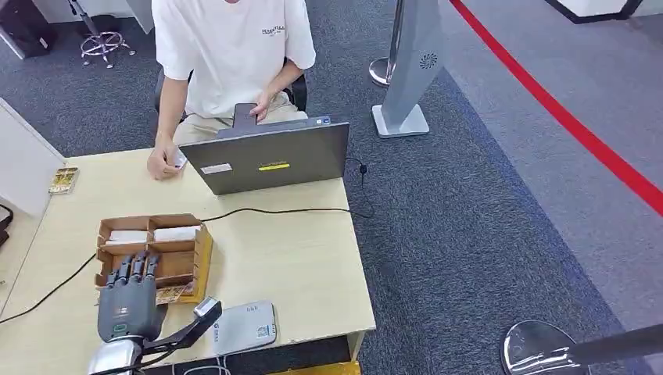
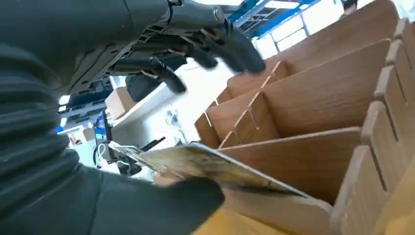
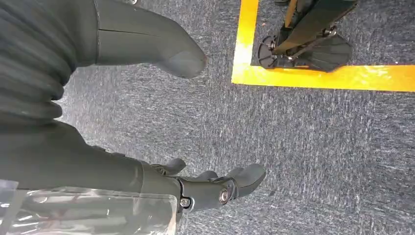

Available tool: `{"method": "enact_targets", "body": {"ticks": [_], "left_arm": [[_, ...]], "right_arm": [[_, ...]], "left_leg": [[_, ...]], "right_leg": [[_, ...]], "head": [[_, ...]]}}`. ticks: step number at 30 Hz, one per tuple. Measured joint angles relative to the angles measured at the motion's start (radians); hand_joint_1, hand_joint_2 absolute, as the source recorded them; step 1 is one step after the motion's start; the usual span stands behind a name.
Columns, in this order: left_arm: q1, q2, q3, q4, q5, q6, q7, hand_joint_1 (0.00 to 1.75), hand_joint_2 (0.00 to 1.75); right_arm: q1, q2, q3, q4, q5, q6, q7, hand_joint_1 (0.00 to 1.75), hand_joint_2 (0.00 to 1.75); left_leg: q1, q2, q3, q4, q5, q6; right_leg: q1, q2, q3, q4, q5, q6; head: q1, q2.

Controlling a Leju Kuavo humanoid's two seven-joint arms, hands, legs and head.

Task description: Pass the card to the sensor for recognition and then transmit it.

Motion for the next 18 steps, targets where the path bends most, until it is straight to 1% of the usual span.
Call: {"method": "enact_targets", "body": {"ticks": [10, 15, 18], "left_arm": [[0.001, -0.008, 0.0, -0.001, 0.0, -0.008, -0.013, 1.75, 1.75], [0.003, -0.016, 0.003, -0.002, 0.0, -0.025, -0.049, 1.75, 1.75], [0.003, -0.023, 0.009, -0.002, 0.0, -0.032, -0.059, 1.75, 1.75]], "right_arm": [[0.0, 0.0, -0.001, 0.0, 0.0, 0.0, 0.0, 0.0, 1.75], [0.0, 0.0, -0.001, -0.002, -0.001, 0.001, 0.001, 0.0, 1.75], [-0.001, 0.0, -0.001, -0.003, -0.001, 0.002, 0.001, 0.0, 1.75]], "left_leg": [[0.0, 0.0, 0.0, 0.0, 0.0, 0.0], [0.0, 0.0, 0.0, 0.0, 0.0, 0.0], [0.0, 0.0, 0.0, 0.0, 0.0, 0.0]], "right_leg": [[0.0, 0.0, 0.0, 0.0, 0.0, 0.0], [0.0, 0.0, 0.0, 0.0, 0.0, 0.0], [0.0, 0.0, 0.0, 0.0, 0.0, 0.0]], "head": [[0.0, 0.0], [0.0, 0.0], [0.0, 0.0]]}}
